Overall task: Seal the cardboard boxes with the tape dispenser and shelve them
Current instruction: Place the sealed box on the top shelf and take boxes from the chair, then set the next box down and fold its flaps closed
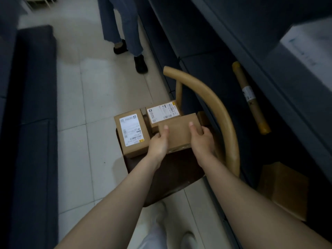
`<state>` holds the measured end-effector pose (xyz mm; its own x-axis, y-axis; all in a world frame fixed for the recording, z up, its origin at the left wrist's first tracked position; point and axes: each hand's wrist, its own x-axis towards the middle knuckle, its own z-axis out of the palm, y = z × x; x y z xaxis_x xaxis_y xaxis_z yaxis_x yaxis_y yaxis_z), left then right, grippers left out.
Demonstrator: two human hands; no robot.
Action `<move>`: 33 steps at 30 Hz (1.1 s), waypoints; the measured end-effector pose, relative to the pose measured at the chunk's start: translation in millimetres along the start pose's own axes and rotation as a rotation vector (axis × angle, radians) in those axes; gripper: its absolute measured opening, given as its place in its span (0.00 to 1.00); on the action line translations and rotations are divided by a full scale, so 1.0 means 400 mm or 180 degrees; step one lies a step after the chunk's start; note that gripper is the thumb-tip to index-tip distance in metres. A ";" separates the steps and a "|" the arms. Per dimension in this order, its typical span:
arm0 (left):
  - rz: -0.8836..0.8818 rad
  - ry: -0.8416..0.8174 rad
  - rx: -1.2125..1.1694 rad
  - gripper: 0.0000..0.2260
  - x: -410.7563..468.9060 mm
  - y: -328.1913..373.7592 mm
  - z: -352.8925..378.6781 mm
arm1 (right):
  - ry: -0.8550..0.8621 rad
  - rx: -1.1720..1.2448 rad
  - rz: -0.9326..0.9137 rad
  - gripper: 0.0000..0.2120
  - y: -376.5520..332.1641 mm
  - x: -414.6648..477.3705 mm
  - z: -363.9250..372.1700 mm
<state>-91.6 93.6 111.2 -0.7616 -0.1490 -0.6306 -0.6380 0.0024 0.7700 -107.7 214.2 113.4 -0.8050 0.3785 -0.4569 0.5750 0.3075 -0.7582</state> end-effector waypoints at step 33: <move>0.1190 0.3693 -0.1291 0.24 -1.163 0.154 -0.829 | -0.3251 0.0412 -0.2302 0.23 -0.556 -1.255 0.194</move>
<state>261.0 -164.9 484.1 -0.2116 -0.9744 -0.0754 -0.1721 -0.0388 0.9843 157.3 -111.9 475.1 -0.7083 -0.7054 -0.0257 -0.0161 0.0526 -0.9985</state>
